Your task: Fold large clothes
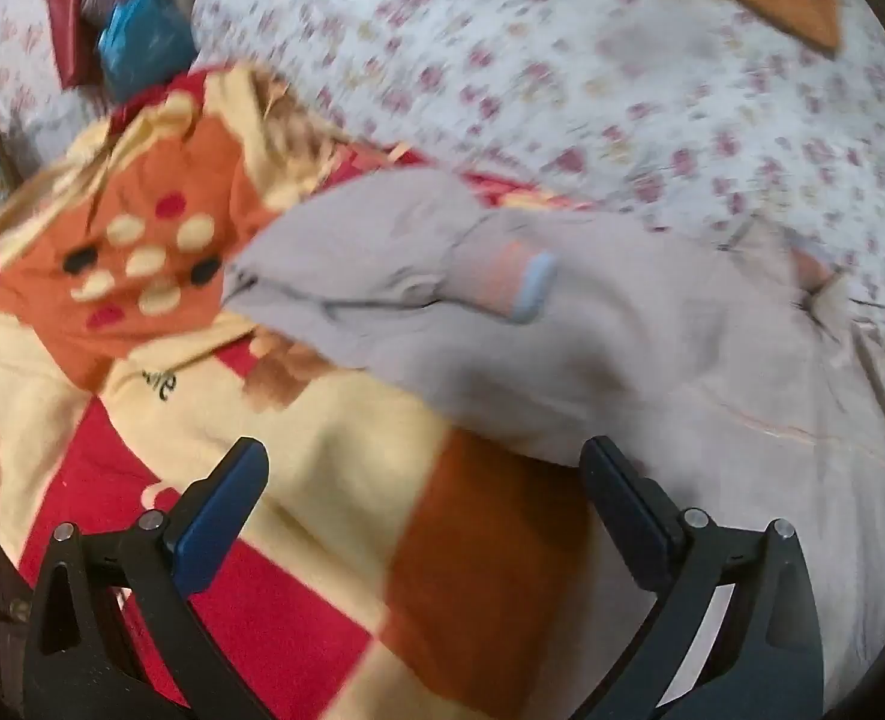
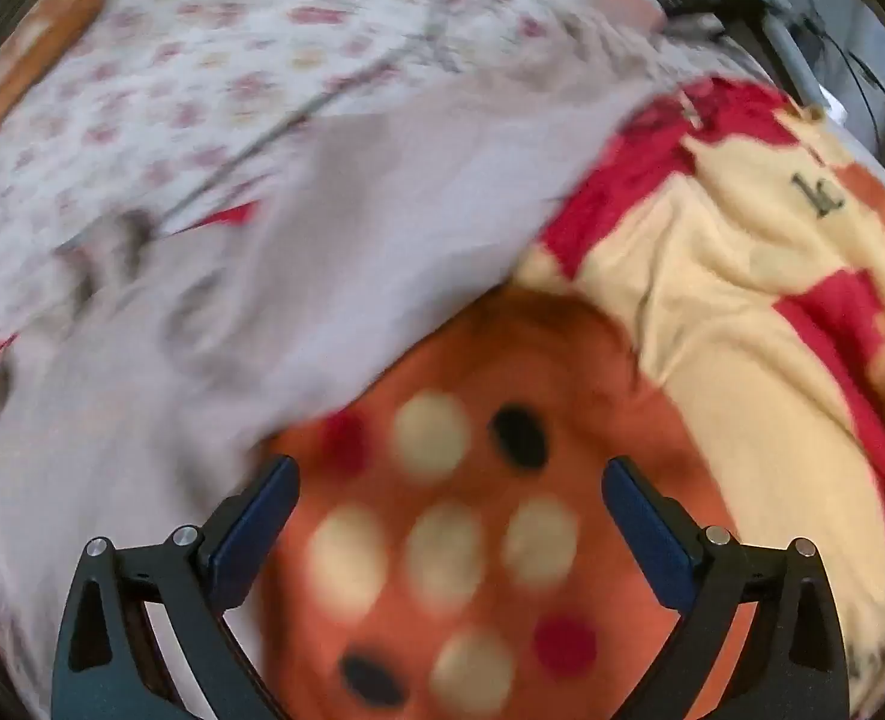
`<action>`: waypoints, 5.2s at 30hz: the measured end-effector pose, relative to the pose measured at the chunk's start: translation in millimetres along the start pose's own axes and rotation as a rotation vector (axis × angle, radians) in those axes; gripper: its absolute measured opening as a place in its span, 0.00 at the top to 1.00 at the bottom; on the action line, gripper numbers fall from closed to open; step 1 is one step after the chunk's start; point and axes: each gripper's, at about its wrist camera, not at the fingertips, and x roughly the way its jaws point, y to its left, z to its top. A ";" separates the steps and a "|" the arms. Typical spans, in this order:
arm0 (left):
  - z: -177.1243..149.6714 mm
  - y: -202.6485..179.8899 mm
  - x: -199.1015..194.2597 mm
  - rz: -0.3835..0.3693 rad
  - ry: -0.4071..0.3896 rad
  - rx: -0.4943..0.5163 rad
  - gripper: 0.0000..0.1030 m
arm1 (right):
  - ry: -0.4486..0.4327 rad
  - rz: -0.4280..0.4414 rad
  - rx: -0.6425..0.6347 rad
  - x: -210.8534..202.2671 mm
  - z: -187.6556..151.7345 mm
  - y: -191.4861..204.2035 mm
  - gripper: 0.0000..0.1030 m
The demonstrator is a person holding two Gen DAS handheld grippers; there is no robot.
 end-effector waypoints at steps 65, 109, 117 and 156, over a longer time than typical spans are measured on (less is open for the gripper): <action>-22.4 -102.3 -15.8 -0.069 -0.055 0.122 0.00 | -0.177 0.189 -0.282 -10.3 -48.9 221.5 0.01; -25.1 -102.4 -10.8 -0.051 -0.044 0.132 0.00 | -0.155 0.185 -0.272 1.2 -51.2 221.4 0.01; -20.8 -95.8 -11.8 -0.052 -0.047 0.113 0.00 | -0.151 0.189 -0.275 2.8 -51.9 222.0 0.01; 64.1 -13.9 71.2 0.003 0.043 0.164 0.00 | -0.078 0.254 -0.262 11.1 -54.4 217.8 0.01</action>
